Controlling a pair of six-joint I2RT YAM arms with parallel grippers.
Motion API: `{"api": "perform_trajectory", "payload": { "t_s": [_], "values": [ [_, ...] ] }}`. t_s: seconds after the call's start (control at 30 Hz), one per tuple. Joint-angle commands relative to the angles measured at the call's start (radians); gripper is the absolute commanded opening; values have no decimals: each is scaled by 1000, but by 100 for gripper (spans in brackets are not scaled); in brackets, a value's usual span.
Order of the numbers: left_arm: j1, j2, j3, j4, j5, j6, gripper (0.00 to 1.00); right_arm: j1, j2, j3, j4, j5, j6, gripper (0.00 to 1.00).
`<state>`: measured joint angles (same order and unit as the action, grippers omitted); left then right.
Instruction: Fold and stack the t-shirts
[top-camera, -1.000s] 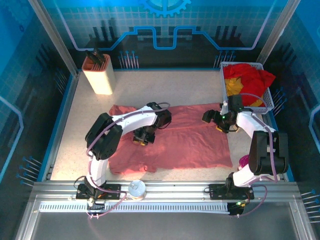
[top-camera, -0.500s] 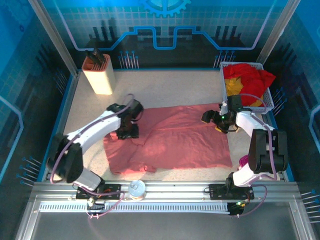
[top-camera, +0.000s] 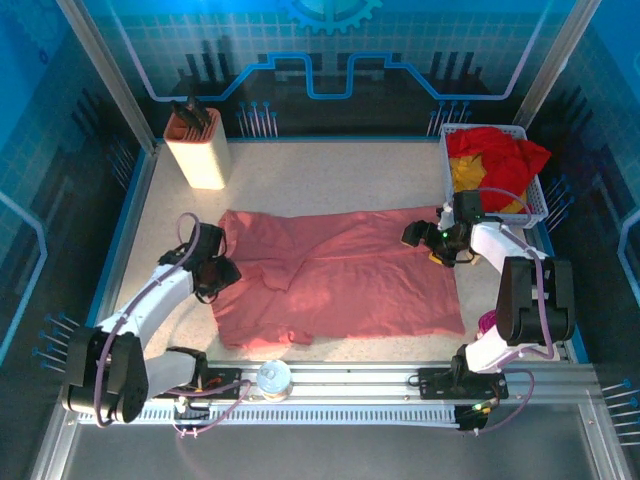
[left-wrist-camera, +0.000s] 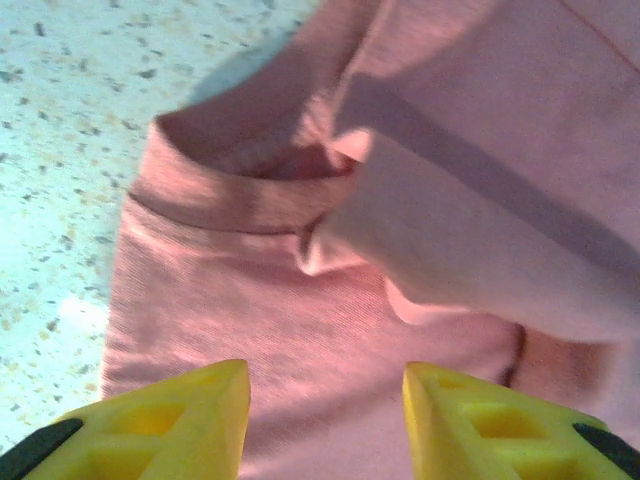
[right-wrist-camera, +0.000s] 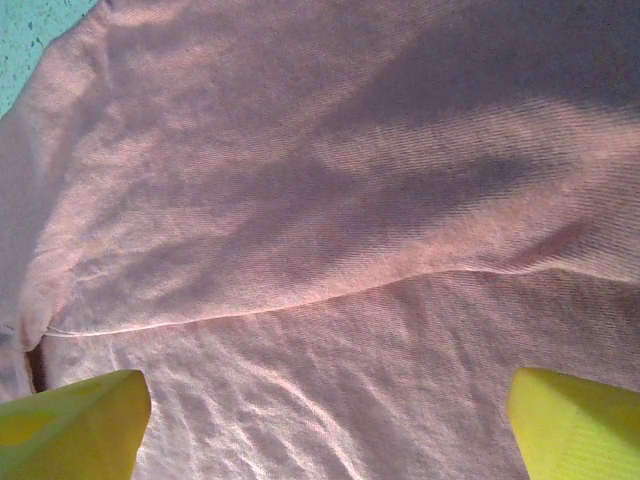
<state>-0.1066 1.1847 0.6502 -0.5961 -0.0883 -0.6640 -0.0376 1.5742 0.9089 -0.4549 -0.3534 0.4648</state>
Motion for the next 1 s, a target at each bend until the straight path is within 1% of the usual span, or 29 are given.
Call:
{"api": "perform_trajectory", "payload": {
  "t_s": [0.0,0.2,0.43,0.6,0.83,0.97],
  "values": [
    [27,37,7,32,-9,11,45,17,18,15,-12,-28,-16,93],
    [28,116,36,79,-18,41,42,19,26,11,-2,-40,-8,93],
    [28,148,74,110,-57,72,35,19,23,15,-13,-32,-13,93],
    [28,179,96,117,-62,91,31,19,27,16,-11,-31,-12,93],
    [28,215,83,143,-50,98,27,19,35,18,-10,-36,-11,93],
    [28,231,82,142,-53,102,27,19,38,21,-11,-36,-11,93]
  ]
}}
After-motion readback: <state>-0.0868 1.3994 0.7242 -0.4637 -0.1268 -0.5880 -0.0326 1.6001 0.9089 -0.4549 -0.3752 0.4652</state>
